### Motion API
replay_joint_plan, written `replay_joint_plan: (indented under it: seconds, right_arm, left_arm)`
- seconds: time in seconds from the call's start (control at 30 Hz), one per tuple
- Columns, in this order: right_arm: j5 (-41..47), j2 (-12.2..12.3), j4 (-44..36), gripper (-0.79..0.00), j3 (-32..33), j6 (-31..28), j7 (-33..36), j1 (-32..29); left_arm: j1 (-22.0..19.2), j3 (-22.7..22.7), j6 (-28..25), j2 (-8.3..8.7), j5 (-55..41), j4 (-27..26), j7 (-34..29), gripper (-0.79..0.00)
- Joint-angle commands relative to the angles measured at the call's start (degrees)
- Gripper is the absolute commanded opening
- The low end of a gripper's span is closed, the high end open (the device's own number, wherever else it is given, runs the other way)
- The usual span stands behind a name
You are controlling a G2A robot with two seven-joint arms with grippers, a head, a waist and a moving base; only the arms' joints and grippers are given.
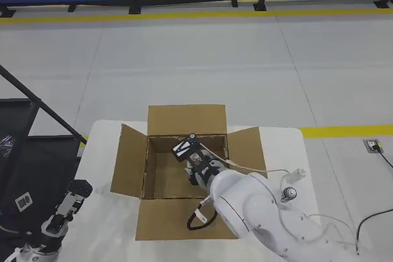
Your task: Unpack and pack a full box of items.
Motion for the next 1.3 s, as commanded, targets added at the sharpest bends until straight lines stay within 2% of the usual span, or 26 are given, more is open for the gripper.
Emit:
replay_joint_plan:
  seconds: [0.0,0.27,0.33,0.43,0.57,0.73,0.93,1.07,1.1,1.17,1.2,1.23,1.27]
  right_arm:
    - [0.0,0.0,0.0,-0.785,0.0,0.0,0.0,0.0]
    - [0.2,0.0,0.2,-0.785,0.0,-0.1,-0.5,-0.2]
    - [1.9,-0.3,3.0,-0.785,0.4,-1.8,-3.8,-0.8]
    - [6.8,-2.0,10.4,-0.785,-0.7,-4.6,-8.0,2.1]
    - [12.4,-5.8,24.0,-0.785,-5.3,-7.3,-11.0,9.0]
    - [19.0,-12.0,41.8,-0.785,-11.7,-9.6,-14.1,15.7]
    - [23.7,-19.1,58.2,-0.785,-17.1,-13.1,-18.1,18.7]
    - [25.2,-22.9,66.8,-0.785,-18.6,-14.9,-21.6,19.2]
    - [25.7,-23.7,69.0,-0.566,-18.7,-15.2,-22.3,19.2]
    - [26.4,-25.2,72.5,-0.289,-19.0,-16.1,-23.2,19.4]
    - [26.6,-25.9,74.0,-0.108,-19.1,-16.6,-23.8,19.5]
    - [26.8,-26.5,75.4,0.0,-19.1,-16.9,-24.2,19.6]
    - [27.0,-27.1,76.6,0.0,-19.1,-17.2,-24.6,19.7]
  left_arm:
    - [0.0,0.0,0.0,0.0,0.0,0.0,0.0,0.0]
    - [0.0,0.0,0.0,0.0,0.0,0.0,0.0,0.0]
    - [0.0,0.0,0.0,0.0,0.0,0.0,0.0,0.0]
    - [0.0,0.0,0.0,0.0,0.0,0.0,0.0,0.0]
    - [0.0,0.0,0.0,0.0,0.0,0.0,0.0,0.0]
    - [0.0,0.0,0.0,0.0,0.0,0.0,0.0,0.0]
    - [0.0,0.0,0.0,0.0,0.0,0.0,0.0,0.0]
    - [0.0,0.0,0.0,0.0,0.0,0.0,0.0,0.0]
    - [0.0,0.0,0.0,0.0,0.0,0.0,0.0,0.0]
    - [0.0,0.0,0.0,0.0,0.0,0.0,0.0,0.0]
    - [0.0,0.0,0.0,0.0,0.0,0.0,0.0,0.0]
    - [0.0,0.0,0.0,0.0,0.0,0.0,0.0,0.0]
    - [0.0,0.0,0.0,0.0,0.0,0.0,0.0,0.0]
